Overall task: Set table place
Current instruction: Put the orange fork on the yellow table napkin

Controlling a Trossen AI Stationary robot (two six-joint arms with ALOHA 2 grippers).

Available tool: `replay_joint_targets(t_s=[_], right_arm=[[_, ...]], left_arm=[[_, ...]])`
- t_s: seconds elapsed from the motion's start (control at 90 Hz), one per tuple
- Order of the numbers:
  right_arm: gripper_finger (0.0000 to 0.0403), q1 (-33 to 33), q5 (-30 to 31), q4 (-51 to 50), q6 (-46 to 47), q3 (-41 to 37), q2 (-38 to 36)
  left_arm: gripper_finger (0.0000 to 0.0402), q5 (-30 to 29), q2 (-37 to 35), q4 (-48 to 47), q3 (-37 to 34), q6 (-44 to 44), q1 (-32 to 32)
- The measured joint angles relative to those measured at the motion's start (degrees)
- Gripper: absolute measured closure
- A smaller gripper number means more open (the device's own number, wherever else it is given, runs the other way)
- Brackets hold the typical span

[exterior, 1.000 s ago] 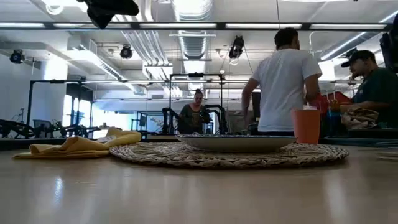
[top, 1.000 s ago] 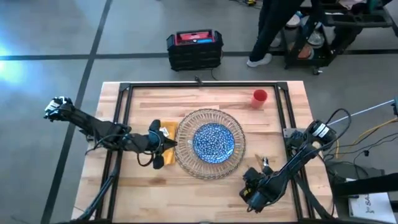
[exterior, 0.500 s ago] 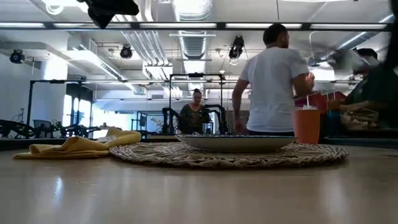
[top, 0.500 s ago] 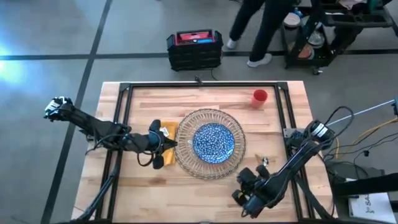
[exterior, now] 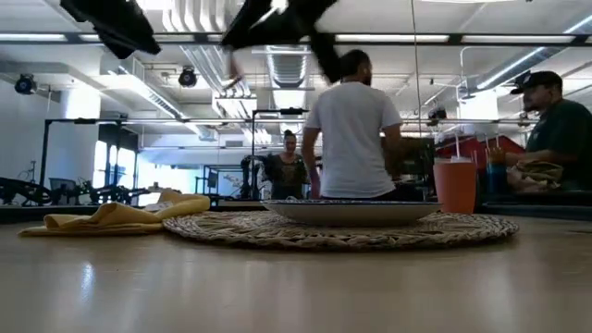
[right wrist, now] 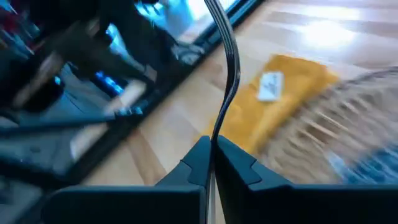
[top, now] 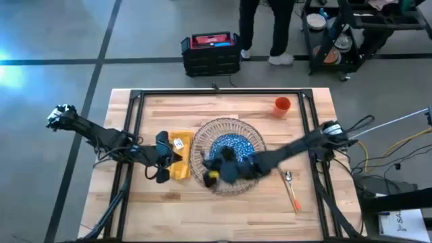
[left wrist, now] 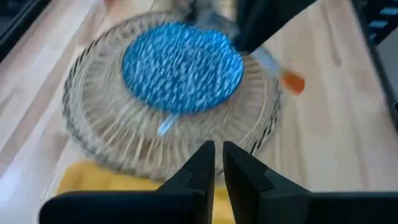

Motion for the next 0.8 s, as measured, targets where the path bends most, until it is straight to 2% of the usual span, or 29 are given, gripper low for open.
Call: replay_joint_targets(t_s=[0.244, 0.311, 0.511, 0.8], right_arm=[[0.0403, -6.59, -5.57, 17.54, 10.11, 1.70, 11.36], [0.0403, -7.59, -9.29, 21.40, 12.06, 4.22, 15.00], [0.0403, -8.82, -14.99, 19.46, 14.92, 13.56, 23.77], [0.0403, -11.19, -15.73, 8.04, 14.37, 21.78, 27.45]], left_arm=[[0.0382, -0.03, 0.33, -3.86, -0.26, 0.10, 0.00], [0.0382, -0.04, 0.60, -5.16, -0.30, 0.01, 0.00], [0.0382, -0.04, 1.83, -10.12, -0.40, -4.82, 0.00], [0.0382, -0.04, 2.02, -12.64, -0.66, -9.08, -0.53]])
